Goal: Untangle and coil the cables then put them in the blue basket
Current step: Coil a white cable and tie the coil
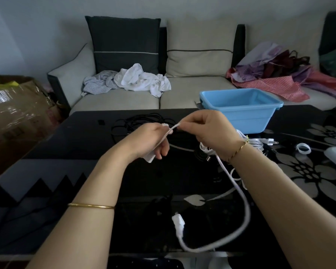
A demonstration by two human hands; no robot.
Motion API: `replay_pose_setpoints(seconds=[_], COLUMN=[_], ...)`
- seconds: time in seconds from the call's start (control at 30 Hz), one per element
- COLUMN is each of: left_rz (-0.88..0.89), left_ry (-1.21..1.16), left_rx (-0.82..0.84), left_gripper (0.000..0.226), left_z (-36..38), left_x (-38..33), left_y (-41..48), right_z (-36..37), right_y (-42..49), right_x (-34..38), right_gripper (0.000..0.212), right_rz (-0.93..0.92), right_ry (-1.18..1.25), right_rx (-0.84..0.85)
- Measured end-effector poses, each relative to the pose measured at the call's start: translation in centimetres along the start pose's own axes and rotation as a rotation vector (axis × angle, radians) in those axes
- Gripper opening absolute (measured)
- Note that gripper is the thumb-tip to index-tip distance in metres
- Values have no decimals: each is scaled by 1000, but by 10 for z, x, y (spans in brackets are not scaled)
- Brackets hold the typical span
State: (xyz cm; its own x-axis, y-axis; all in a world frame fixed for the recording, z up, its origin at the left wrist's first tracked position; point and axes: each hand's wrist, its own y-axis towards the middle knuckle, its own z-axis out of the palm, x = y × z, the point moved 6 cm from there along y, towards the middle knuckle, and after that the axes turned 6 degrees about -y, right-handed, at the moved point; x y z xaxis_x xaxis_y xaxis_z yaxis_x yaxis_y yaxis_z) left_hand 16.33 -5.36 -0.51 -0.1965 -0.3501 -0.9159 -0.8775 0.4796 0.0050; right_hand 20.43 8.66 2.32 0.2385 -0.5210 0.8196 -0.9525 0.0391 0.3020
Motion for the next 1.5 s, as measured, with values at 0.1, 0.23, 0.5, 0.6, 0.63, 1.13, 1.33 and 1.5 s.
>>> replay_pose_setpoints(seconds=[0.1,0.23,0.5,0.6,0.63,1.13,1.33,1.5], left_rz=[-9,-4,64,77,87,45,-5,29], left_ry=[-257,-452,-1108,-1232,-1264,-8,-430,-862], left_rx=[172,322,302,168,107,-186,134,312], left_gripper=[47,52,48,46,45,40,55,48], left_z=[9,15,11,5,1,-1,24,29], left_x=[-11,-24,-32,-27,-25,-9,-21,-33], left_y=[-4,-11,-5,0,2,3,1,-2], right_z=[-13,-17,25,50,57,14,-9,-5], right_y=[3,4,0,-7,-10,-17,7,13], right_x=[-2,-9,-19,-20,-21,18,-9,-25], right_gripper=[6,10,34,35,28,19,20,28], right_rz=[-50,-57,57,117,141,68,68,44], right_ry=[-38,-31,93,45,32,122,132,123], right_rx=[-172,-261,-30,144,213,310,-54,-155])
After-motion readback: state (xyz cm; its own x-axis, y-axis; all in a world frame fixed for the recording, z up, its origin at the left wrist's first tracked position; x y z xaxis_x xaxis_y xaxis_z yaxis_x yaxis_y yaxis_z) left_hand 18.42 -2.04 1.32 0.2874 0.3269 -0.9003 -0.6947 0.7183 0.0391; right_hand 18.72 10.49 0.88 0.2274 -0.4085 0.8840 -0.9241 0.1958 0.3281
